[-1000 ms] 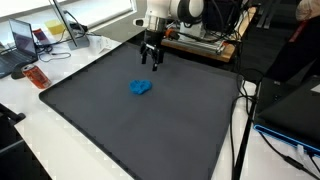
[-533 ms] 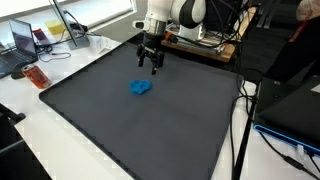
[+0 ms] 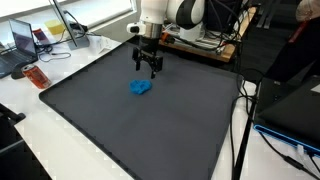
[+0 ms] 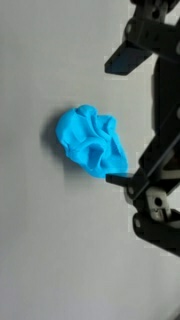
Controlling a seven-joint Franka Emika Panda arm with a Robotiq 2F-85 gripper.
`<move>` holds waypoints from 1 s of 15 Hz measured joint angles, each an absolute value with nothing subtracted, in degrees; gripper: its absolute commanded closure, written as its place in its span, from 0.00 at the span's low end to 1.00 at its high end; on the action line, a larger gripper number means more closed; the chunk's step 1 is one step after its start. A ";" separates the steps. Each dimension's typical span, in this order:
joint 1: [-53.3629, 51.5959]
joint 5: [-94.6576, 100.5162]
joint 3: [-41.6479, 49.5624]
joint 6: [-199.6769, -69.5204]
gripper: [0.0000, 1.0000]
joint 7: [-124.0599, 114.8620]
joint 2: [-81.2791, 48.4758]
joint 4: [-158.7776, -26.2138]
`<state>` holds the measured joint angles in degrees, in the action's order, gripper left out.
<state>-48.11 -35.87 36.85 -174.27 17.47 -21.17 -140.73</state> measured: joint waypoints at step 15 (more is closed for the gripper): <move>-23.47 -2.20 20.08 -159.58 0.00 -0.08 -23.27 -130.01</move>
<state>-23.47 -2.20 20.08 -159.58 -0.08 -23.27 -130.01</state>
